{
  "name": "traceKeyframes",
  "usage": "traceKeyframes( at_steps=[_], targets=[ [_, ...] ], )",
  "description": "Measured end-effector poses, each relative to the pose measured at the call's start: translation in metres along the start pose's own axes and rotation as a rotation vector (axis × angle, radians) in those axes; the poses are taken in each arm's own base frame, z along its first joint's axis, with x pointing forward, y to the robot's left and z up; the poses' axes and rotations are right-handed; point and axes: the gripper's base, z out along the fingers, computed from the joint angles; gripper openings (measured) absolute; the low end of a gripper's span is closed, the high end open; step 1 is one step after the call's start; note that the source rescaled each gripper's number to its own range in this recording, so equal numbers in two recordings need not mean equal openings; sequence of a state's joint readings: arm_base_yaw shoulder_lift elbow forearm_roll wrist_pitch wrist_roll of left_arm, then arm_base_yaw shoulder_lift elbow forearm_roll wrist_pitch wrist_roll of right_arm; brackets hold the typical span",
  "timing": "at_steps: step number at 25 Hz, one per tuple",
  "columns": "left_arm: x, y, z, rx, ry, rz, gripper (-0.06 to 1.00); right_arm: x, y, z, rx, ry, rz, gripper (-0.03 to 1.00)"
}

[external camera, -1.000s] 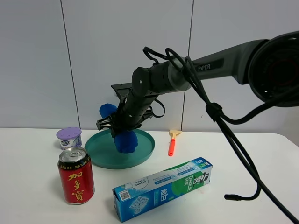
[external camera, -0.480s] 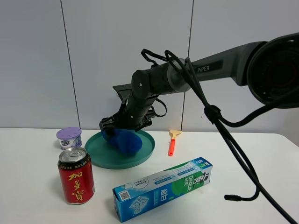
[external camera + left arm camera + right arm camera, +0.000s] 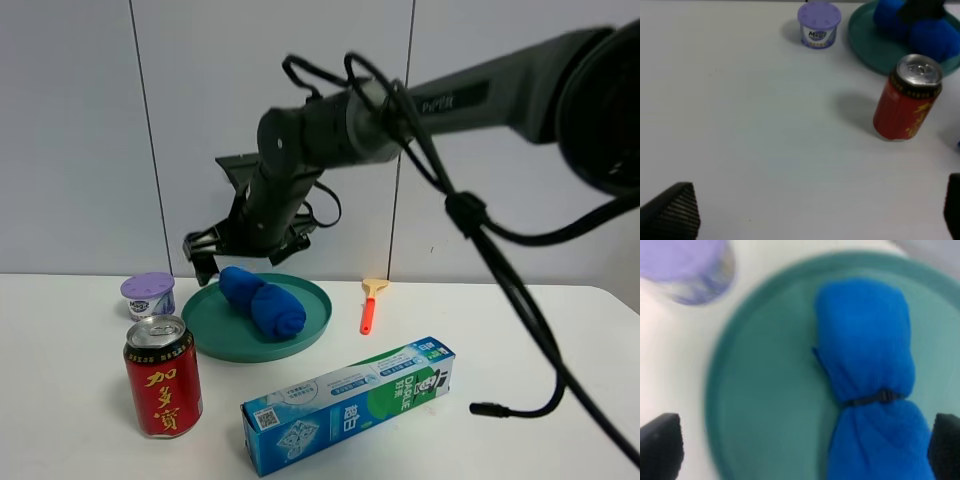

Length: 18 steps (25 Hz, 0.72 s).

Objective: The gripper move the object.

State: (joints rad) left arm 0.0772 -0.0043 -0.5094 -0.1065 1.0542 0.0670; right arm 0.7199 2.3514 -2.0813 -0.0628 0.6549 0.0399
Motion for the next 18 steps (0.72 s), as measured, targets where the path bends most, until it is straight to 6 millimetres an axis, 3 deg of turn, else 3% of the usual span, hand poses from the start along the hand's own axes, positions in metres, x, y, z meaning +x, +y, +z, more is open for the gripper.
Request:
traceKeyframes(
  at_steps=[4,8,14,18],
  targets=[
    [0.0,0.0,0.0,0.0,0.0,0.0,1.0,-0.026,0.0,-0.067,0.002,-0.007,-0.006,1.0],
    [0.0,0.0,0.0,0.0,0.0,0.0,1.0,-0.039,-0.003,-0.13,0.008,0.005,0.0,1.0],
    [0.0,0.0,0.0,0.0,0.0,0.0,1.0,-0.045,-0.007,-0.21,0.013,0.004,0.008,0.94],
    [0.0,0.0,0.0,0.0,0.0,0.0,1.0,-0.041,-0.012,-0.25,0.044,0.035,0.002,0.91]
  ],
)
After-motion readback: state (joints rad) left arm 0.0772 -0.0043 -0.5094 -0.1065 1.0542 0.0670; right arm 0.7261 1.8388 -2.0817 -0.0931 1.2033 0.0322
